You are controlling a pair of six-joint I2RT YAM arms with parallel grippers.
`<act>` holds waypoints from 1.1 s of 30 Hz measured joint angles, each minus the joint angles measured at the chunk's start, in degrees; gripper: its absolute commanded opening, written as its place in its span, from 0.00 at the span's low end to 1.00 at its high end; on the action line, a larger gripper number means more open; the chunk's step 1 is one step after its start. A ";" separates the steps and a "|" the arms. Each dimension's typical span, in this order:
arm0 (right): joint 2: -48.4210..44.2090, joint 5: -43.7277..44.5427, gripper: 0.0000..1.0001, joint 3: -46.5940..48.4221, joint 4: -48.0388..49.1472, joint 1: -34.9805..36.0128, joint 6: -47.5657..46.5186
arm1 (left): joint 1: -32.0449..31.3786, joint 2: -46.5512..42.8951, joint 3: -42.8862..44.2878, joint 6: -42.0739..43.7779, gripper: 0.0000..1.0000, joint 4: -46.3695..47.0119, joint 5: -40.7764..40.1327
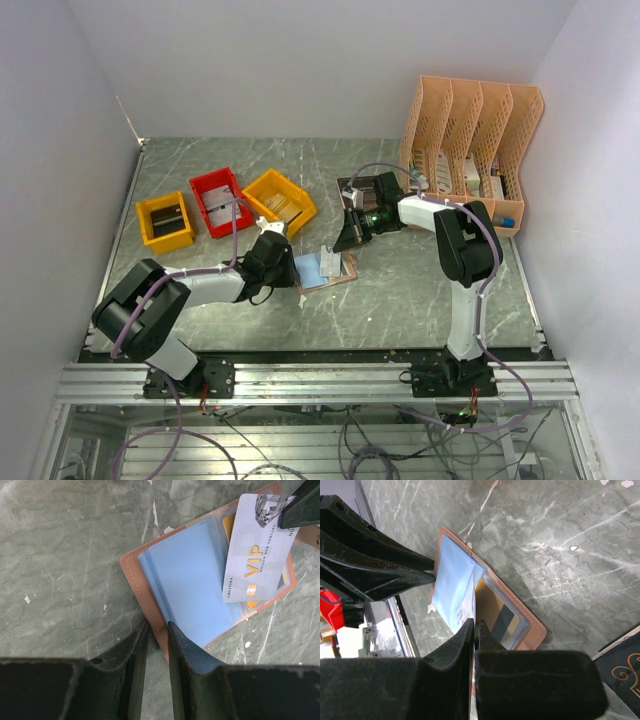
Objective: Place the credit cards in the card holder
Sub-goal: Insert the credit card into the card holder.
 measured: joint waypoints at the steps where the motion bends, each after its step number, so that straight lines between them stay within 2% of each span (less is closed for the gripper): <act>1: 0.17 0.04 0.00 0.00 -0.07 0.02 0.00 | 0.00 0.00 0.00 0.00 0.33 0.00 0.00; 13: 0.24 0.44 0.00 0.00 0.11 0.31 0.24 | 0.00 -3.23 -0.02 0.44 0.35 -1.38 -0.96; 21: -0.96 0.98 0.00 -0.22 0.15 -0.15 0.22 | 0.00 -8.74 -0.11 0.33 0.19 0.13 -0.83; 26: -1.22 1.07 0.00 -0.31 0.28 -0.63 0.22 | -0.02 -5.25 -0.11 -0.24 0.14 3.76 1.73; 33: -1.53 1.11 0.00 -0.76 1.09 -0.68 0.50 | -0.13 1.95 -0.11 -0.74 0.12 5.90 3.58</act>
